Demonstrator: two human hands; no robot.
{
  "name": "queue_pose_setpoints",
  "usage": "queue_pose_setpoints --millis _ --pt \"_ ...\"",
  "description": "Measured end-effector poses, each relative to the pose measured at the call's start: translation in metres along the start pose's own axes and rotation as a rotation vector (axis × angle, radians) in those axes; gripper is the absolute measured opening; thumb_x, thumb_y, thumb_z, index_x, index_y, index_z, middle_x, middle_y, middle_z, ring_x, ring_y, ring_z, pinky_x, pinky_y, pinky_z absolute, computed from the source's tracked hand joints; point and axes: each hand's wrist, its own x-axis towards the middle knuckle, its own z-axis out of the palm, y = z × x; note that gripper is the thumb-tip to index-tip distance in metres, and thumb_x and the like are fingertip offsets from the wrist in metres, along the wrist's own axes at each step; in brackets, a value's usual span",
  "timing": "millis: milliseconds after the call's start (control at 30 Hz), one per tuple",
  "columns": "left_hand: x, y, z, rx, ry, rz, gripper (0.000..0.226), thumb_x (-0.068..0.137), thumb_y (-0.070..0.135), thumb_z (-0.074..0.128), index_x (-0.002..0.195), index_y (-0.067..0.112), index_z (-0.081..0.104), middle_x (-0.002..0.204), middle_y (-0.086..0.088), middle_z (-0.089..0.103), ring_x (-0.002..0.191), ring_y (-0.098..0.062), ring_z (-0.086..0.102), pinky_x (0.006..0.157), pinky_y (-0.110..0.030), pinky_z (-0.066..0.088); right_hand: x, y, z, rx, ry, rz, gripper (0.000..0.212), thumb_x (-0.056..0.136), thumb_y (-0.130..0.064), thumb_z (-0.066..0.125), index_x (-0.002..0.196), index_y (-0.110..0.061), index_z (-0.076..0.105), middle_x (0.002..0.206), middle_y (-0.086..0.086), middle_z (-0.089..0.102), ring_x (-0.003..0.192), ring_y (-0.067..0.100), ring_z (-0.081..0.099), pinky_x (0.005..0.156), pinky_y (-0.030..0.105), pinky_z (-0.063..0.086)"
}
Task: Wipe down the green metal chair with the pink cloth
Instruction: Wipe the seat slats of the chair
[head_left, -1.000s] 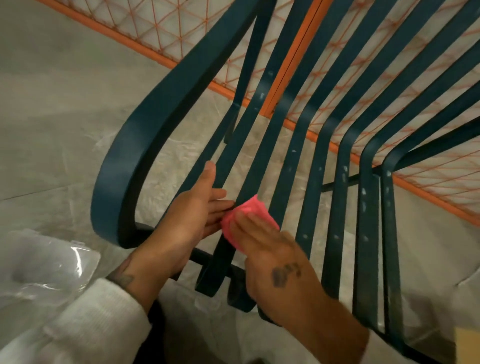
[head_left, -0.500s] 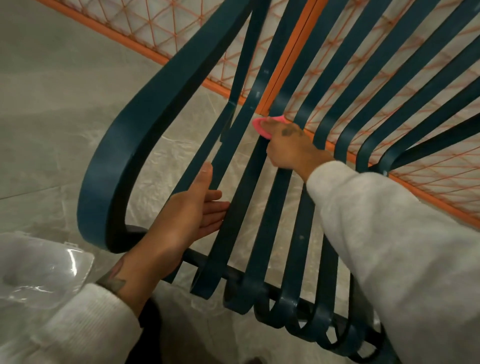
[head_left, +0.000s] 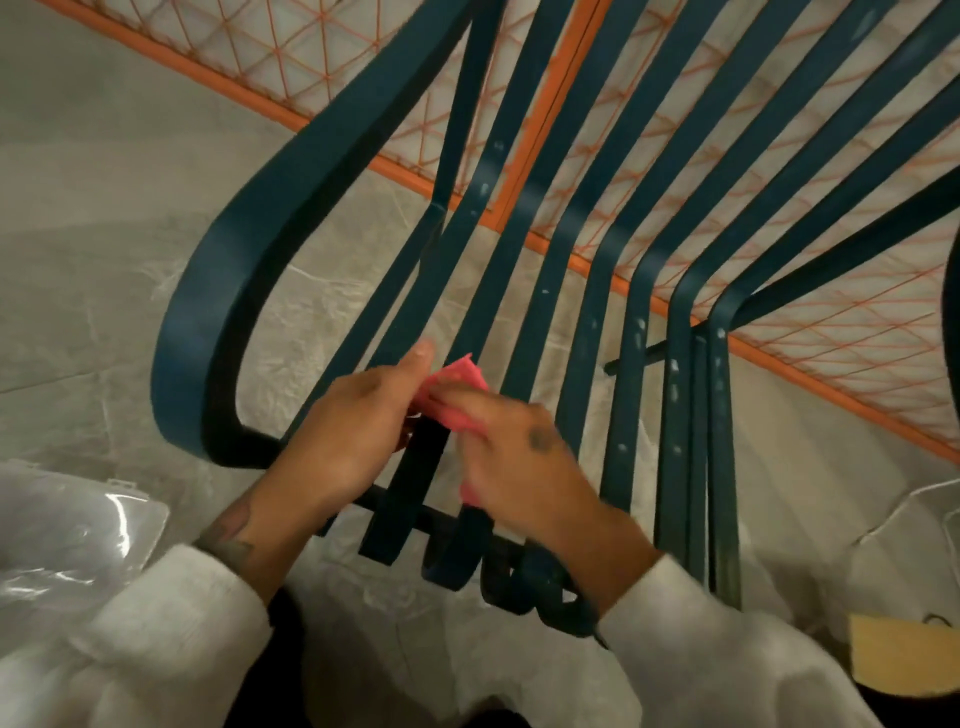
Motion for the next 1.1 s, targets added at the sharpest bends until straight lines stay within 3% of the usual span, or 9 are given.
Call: queue_pose_setpoints --millis 67,133,200,300,467,567,700,900,1100 --pt "-0.006 0.001 0.009 0.149 0.056 0.140 0.042 0.086 0.069 0.044 0.104 0.040 0.069 0.102 0.021 0.064 0.099 -0.004 0.062 0.092 -0.028 0.047 -0.003 0.002 -0.030 0.158 0.083 0.075 0.041 0.101 -0.008 0.045 0.128 -0.032 0.063 0.089 -0.026 0.066 0.079 0.007 0.066 0.061 0.017 0.053" --pt "-0.007 0.007 0.015 0.146 0.142 0.229 0.029 0.090 0.053 0.052 0.110 0.038 0.067 0.097 0.027 0.062 0.090 0.007 0.060 0.085 -0.018 0.046 -0.005 0.006 -0.050 0.044 0.217 -0.015 0.047 0.100 -0.007 0.044 0.139 -0.030 0.054 0.124 -0.018 0.063 0.114 0.005 0.060 0.082 0.011 0.051" --pt "-0.003 0.008 0.019 0.017 0.112 0.219 0.018 0.089 0.047 0.056 0.099 0.040 0.070 0.092 0.022 0.071 0.089 0.003 0.066 0.091 -0.027 0.052 -0.006 0.013 -0.049 -0.193 0.138 -0.157 0.056 0.098 0.001 0.042 0.149 -0.023 0.044 0.153 -0.006 0.043 0.143 0.005 0.034 0.114 0.017 0.033" --pt "0.003 0.002 0.025 -0.014 0.002 0.138 0.018 0.089 0.051 0.055 0.088 0.042 0.071 0.096 0.014 0.074 0.095 -0.004 0.069 0.096 -0.038 0.053 -0.019 0.036 -0.024 -0.451 -0.026 -0.177 0.062 0.094 0.002 0.044 0.153 -0.018 0.036 0.162 -0.003 0.027 0.151 0.011 0.015 0.122 0.021 0.003" --pt "0.012 0.000 0.035 -0.058 -0.010 0.122 0.022 0.084 0.058 0.058 0.096 0.044 0.070 0.096 0.027 0.071 0.097 0.005 0.065 0.093 -0.026 0.049 0.021 0.066 -0.020 -0.499 0.000 -0.054 0.058 0.093 -0.003 0.049 0.149 -0.016 0.042 0.156 0.005 0.039 0.145 0.024 0.033 0.119 0.044 0.028" --pt "0.015 -0.003 0.035 0.000 -0.023 0.134 0.032 0.085 0.054 0.056 0.112 0.040 0.066 0.106 0.025 0.069 0.103 0.007 0.062 0.094 -0.022 0.047 0.086 0.076 -0.044 -0.539 0.052 0.106 0.057 0.092 -0.004 0.048 0.148 -0.014 0.040 0.149 0.009 0.044 0.132 0.032 0.046 0.113 0.044 0.036" --pt "0.023 -0.007 0.028 0.005 -0.052 0.118 0.034 0.085 0.055 0.057 0.115 0.042 0.065 0.111 0.024 0.069 0.107 0.003 0.063 0.095 -0.024 0.048 0.148 0.075 -0.085 -0.498 0.080 0.257 0.061 0.097 -0.001 0.042 0.155 -0.019 0.028 0.156 0.011 0.033 0.140 0.035 0.037 0.114 0.041 0.031" --pt "0.018 -0.010 0.041 0.091 -0.195 0.098 0.030 0.088 0.047 0.057 0.115 0.038 0.065 0.105 0.030 0.065 0.098 0.011 0.060 0.075 0.001 0.040 0.168 0.078 -0.104 -0.445 0.042 0.267 0.061 0.100 -0.003 0.036 0.156 -0.023 0.022 0.163 0.005 0.023 0.147 0.031 0.025 0.118 0.035 0.023" --pt "0.018 -0.010 0.041 0.034 -0.139 0.088 0.022 0.096 0.033 0.054 0.115 0.037 0.065 0.102 0.023 0.067 0.099 -0.004 0.066 0.093 -0.025 0.052 0.070 0.053 -0.054 -0.268 0.054 0.232 0.064 0.099 0.001 0.044 0.156 -0.021 0.024 0.156 0.009 0.036 0.138 0.031 0.041 0.116 0.045 0.035"
